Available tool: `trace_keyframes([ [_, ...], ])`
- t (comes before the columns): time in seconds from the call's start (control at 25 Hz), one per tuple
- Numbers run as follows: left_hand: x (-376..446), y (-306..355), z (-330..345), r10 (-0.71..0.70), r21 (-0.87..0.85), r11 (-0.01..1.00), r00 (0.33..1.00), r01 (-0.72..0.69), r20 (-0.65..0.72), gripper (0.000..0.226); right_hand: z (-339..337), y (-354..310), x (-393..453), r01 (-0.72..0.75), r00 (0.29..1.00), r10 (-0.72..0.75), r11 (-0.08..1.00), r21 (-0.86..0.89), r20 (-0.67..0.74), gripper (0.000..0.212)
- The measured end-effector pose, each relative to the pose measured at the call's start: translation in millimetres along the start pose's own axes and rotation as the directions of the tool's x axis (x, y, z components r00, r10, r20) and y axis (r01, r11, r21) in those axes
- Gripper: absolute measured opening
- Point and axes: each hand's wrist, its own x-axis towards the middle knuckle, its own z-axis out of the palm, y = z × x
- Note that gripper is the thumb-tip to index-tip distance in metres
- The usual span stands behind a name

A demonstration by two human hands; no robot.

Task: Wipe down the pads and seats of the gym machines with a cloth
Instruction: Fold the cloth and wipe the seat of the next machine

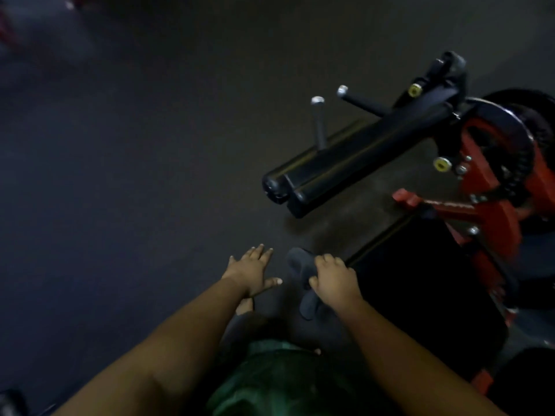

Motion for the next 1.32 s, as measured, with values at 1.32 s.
trace_keyframes([
  [1.32, 234.6, -367.0, -569.9, 0.006, 0.010, 1.000, 0.856, -0.001, -0.517, 0.096, -363.0, -308.3, 572.6, 0.078, 0.872, -0.016, 0.991, 0.105, -0.489, 0.010],
])
